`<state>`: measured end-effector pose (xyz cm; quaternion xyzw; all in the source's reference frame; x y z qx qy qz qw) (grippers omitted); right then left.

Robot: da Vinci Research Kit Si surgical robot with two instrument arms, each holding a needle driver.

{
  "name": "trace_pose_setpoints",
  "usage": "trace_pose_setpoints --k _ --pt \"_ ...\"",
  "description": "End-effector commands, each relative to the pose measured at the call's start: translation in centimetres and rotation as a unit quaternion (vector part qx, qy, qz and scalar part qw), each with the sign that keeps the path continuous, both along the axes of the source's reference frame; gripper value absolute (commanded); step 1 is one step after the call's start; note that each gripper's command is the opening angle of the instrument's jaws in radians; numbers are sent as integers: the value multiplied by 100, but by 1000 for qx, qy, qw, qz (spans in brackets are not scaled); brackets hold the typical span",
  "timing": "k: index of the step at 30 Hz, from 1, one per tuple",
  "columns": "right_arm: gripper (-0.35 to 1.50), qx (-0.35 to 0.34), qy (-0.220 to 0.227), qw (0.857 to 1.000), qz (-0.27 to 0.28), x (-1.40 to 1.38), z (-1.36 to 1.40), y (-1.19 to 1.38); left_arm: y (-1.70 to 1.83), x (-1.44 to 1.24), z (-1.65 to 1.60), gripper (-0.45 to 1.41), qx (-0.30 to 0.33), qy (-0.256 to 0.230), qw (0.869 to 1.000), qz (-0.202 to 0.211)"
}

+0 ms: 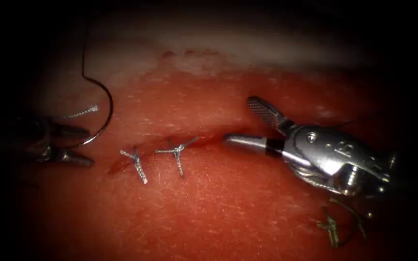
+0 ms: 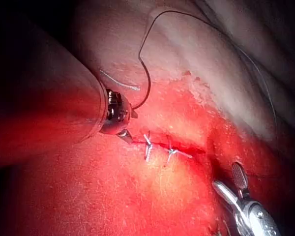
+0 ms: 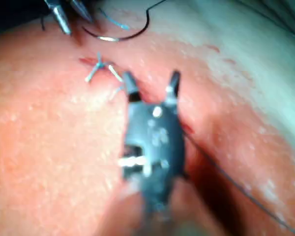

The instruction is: Wound Closure

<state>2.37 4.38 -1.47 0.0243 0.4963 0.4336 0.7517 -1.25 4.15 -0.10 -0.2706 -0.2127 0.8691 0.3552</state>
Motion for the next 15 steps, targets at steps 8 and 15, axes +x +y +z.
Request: trace_pose_setpoints --k 8,15 --pt "148 0 0 1000 -1 8 7 -5 -8 -1 32 67 -1 37 999 17" --pt "148 0 -3 1000 1 14 9 -7 -2 4 55 68 -8 54 998 19"
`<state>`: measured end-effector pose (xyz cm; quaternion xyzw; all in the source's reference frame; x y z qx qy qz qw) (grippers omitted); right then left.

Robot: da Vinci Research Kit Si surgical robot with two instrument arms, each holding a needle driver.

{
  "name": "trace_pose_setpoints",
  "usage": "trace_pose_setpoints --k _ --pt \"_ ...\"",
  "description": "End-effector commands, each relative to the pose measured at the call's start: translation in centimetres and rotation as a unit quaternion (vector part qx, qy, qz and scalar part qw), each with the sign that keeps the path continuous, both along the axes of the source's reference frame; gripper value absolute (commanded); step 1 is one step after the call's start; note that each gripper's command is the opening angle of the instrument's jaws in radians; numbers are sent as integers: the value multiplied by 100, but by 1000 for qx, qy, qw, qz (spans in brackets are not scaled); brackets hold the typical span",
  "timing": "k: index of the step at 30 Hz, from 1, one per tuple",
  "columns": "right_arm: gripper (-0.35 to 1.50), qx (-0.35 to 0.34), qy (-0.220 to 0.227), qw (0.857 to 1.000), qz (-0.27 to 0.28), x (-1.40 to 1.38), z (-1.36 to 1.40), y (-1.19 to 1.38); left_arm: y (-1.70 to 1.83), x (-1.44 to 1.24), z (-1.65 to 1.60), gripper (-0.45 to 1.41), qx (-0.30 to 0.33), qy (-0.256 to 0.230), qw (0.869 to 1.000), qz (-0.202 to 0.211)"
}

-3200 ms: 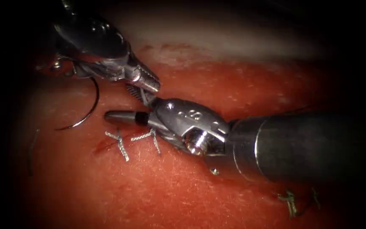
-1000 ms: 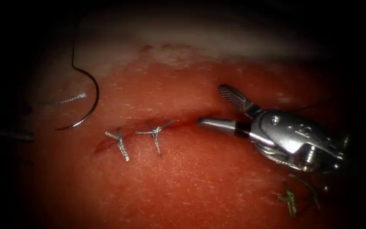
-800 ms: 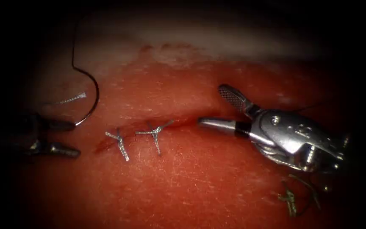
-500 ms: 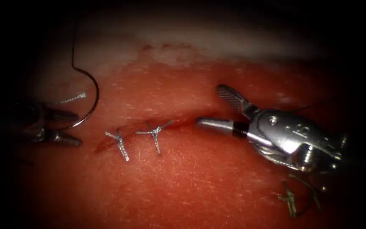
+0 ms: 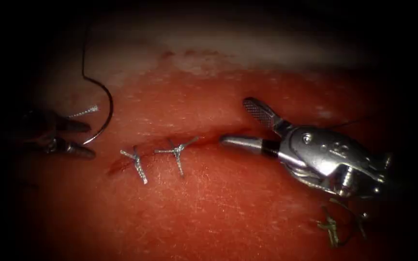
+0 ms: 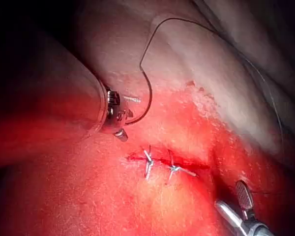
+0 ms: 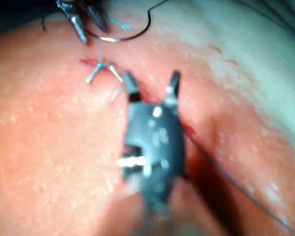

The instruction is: Wound Closure

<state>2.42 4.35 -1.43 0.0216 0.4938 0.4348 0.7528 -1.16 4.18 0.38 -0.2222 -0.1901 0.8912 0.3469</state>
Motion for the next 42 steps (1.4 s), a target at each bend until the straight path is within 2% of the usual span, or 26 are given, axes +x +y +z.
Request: trace_pose_setpoints --k 1,4,5,7,9,10,11,12,13,24,27,29,31,37,40,42 --pt "148 1 1 1000 0 11 5 -5 -9 -6 11 68 1 3 1000 -6" --pt "148 1 0 1000 0 12 6 -5 -13 -7 15 64 16 0 1000 -10" --pt "148 1 0 1000 0 12 6 -5 -15 -7 17 62 27 3 999 -23" --pt "148 1 0 1000 0 11 6 -5 -19 -6 18 46 42 3 999 -32" --pt "148 1 -1 1000 -1 11 6 -5 -20 -6 18 25 52 8 998 -42" --pt "148 1 0 1000 -1 11 6 -5 -20 -6 18 11 57 11 997 -49" --pt "148 1 0 1000 -1 10 6 -5 -20 -5 17 -11 62 13 997 -52" --pt "148 1 0 1000 -1 10 6 -5 -19 -5 17 -17 63 18 996 -58" --pt "148 1 0 1000 -1 10 6 -5 -18 -5 17 -35 63 22 996 -65" --pt "146 18 3 1000 2 -8 5 -3 6 -26 -9 -35 36 55 991 -115" --pt "133 43 15 999 14 -12 3 0 15 -39 -28 -35 -2 62 994 -93" --pt "133 70 34 997 7 -15 1 4 21 -51 -43 -35 -32 68 994 -74" --pt "129 124 67 990 6 -21 -7 19 28 -78 -72 -35 -80 81 993 -32" --pt "123 189 94 977 5 -35 -22 54 24 -120 -100 -35 -132 79 988 12" --pt "114 235 115 965 -1 -44 -24 78 13 -137 -106 -35 -174 97 979 47" --pt "111 262 131 956 -20 -48 -19 89 6 -143 -107 -35 -208 114 968 80"
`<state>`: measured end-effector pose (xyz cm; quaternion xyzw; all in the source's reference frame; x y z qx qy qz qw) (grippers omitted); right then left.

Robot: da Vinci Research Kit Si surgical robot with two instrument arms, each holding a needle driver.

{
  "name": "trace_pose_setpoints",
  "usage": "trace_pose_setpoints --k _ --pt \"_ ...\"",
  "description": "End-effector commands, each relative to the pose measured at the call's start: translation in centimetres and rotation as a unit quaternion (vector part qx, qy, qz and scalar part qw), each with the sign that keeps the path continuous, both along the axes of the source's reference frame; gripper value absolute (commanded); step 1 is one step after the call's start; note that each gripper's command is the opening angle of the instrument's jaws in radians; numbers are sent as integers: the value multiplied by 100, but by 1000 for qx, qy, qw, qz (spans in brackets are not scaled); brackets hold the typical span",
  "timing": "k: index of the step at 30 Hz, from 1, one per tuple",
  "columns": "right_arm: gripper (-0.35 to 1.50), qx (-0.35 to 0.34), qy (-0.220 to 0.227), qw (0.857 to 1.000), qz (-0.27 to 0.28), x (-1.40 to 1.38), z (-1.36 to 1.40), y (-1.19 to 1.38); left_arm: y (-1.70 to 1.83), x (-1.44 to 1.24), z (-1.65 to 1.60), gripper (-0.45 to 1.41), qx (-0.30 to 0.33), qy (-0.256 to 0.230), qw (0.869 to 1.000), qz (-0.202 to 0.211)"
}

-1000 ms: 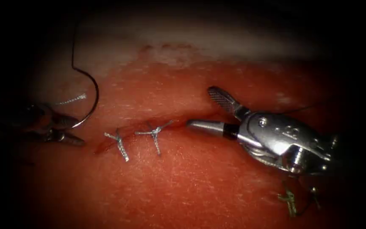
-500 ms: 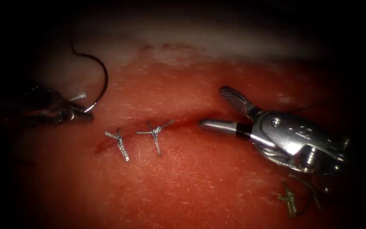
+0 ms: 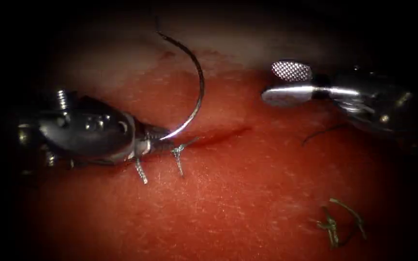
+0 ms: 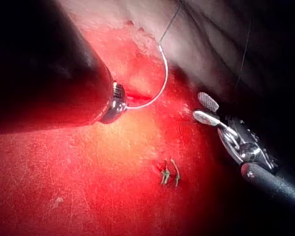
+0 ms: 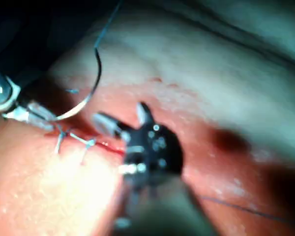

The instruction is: Wound Closure

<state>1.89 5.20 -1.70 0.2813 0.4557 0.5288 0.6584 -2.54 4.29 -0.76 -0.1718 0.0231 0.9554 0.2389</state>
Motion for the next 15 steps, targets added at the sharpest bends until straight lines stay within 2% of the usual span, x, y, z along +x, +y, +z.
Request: trace_pose_setpoints --k 1,6,11,15 --pt "111 6 10 1000 -7 5 10 6 -8 -6 7 -35 -9 8 1000 14" --pt "109 24 58 998 -15 12 27 0 -17 -12 8 -35 -60 36 994 82" --pt "109 34 68 997 -23 27 31 -1 -21 -20 8 -35 -107 72 983 129" --pt "108 44 72 996 -20 42 32 1 -23 -25 8 -35 -135 97 975 151"
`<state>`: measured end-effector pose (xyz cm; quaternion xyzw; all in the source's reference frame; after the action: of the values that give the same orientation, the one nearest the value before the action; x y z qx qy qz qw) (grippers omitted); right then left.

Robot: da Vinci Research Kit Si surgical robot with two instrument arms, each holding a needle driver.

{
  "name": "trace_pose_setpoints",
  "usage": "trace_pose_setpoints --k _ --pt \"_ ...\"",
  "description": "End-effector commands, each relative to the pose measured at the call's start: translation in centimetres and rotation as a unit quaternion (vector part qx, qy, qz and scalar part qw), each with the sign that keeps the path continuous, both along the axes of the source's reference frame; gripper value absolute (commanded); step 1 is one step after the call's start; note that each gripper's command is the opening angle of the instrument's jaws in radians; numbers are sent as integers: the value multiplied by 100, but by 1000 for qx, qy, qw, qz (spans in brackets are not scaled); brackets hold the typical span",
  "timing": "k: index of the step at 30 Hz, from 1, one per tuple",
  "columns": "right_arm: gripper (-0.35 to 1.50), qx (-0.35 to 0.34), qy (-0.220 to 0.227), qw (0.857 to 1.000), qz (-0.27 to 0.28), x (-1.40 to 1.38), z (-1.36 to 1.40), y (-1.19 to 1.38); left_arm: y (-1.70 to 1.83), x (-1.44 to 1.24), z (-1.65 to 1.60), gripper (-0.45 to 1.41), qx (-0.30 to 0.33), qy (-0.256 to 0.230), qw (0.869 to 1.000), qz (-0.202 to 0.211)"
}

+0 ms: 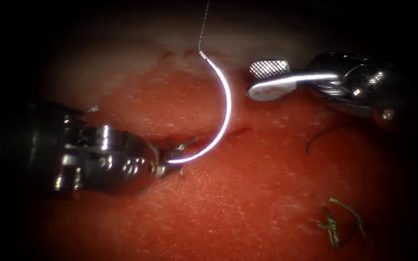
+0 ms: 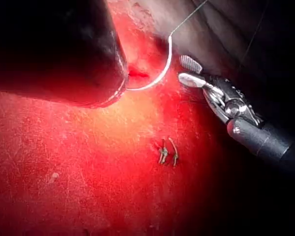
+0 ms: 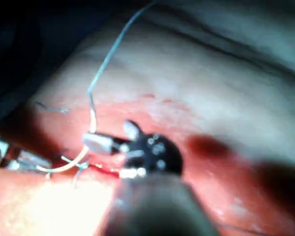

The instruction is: Wound Closure

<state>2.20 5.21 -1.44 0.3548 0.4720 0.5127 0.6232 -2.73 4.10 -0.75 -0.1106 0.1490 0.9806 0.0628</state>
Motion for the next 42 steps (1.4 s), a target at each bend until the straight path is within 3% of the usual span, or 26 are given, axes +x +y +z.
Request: trace_pose_setpoints --k 1,18,19,20,21,22,26,29,32,36,39,42 --pt "108 5 1 1000 3 13 7 -1 -5 -5 6 -35 -4 3 1000 3" --pt "103 33 -7 999 11 37 26 -6 -5 -8 0 -35 -57 17 996 60" --pt "92 33 -6 999 11 38 27 -7 -5 -8 0 -35 -57 18 996 62" --pt "71 33 -4 999 8 40 27 -7 -5 -9 0 -35 -58 17 996 62" --pt "-13 34 3 999 -2 42 26 -8 -4 -9 0 -35 -59 18 996 64" --pt "-35 34 7 999 -6 43 26 -7 -4 -9 0 -35 -60 19 996 67" --pt "-35 29 2 1000 0 44 25 -8 -2 -12 2 -29 -58 16 996 71" --pt "-35 28 1 1000 1 41 25 -9 2 -13 4 24 -57 16 996 70" --pt "-35 27 -2 1000 6 39 25 -9 7 -12 7 43 -63 11 996 62" --pt "-35 27 -6 1000 10 37 24 -8 10 -8 8 46 -43 -14 997 70" --pt "-35 17 -9 1000 20 30 20 -4 13 -5 8 60 4 -69 997 24" --pt "-35 -1 -21 999 30 19 13 0 13 -2 6 67 59 -127 990 -25"
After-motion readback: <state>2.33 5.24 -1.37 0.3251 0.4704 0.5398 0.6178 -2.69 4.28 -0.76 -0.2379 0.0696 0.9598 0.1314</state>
